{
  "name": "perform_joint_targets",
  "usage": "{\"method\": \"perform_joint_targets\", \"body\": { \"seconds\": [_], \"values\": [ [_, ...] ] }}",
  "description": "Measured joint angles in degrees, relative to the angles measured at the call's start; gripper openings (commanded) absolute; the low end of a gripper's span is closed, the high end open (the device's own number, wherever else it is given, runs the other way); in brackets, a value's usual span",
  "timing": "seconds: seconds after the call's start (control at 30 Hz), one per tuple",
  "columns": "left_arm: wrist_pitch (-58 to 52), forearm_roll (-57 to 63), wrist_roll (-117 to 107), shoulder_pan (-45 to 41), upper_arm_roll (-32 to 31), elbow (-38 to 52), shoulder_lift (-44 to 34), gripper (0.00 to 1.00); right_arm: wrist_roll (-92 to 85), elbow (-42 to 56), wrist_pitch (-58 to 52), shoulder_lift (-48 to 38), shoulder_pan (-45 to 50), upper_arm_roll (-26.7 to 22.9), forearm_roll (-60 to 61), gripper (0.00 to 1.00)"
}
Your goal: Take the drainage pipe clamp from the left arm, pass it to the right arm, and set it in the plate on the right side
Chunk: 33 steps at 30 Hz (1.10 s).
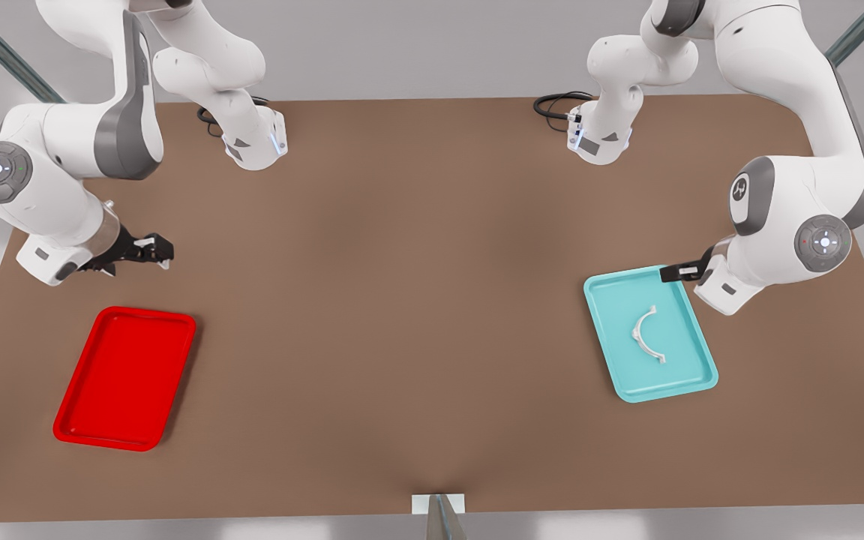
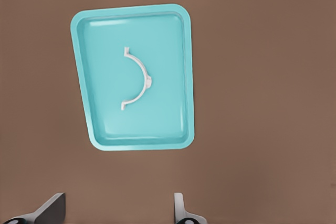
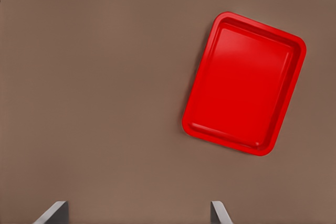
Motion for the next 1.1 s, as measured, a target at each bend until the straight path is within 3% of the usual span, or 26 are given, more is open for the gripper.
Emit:
{"method": "perform_joint_targets", "body": {
  "seconds": [0.1, 0.17, 0.3, 0.5, 0.77, 1.1],
  "values": [
    [0.4, 0.1, -0.5, -0.2, 0.4, 0.2, 1.7, 1.0, -0.3, -0.1, 0.5, 0.0, -0.2, 0.0, 0.2, 1.0],
    [2.3, 0.1, -0.9, -0.2, 2.2, 0.4, 7.4, 1.0, -0.5, -0.1, 0.7, 0.1, -0.4, 0.0, 0.3, 1.0],
    [11.2, -0.1, -2.0, -0.2, 5.4, -0.5, 17.7, 1.0, -0.9, -0.1, 0.9, 0.1, -0.7, 0.0, 0.6, 1.0],
    [26.7, -0.5, -7.2, -0.7, 5.9, -4.9, 25.9, 1.0, -1.2, -0.9, 1.0, 0.0, -1.0, 0.0, 1.4, 1.0],
    [43.2, -2.6, -16.6, 0.9, 5.9, -14.5, 25.7, 1.0, -1.6, -0.9, 1.0, 0.3, -1.6, 0.0, 2.2, 1.0],
    [50.4, -8.9, -24.4, 1.0, 5.8, -19.5, 23.3, 1.0, -1.9, -1.0, 0.9, 0.3, -1.4, 0.0, 2.5, 1.0]
  ]
}}
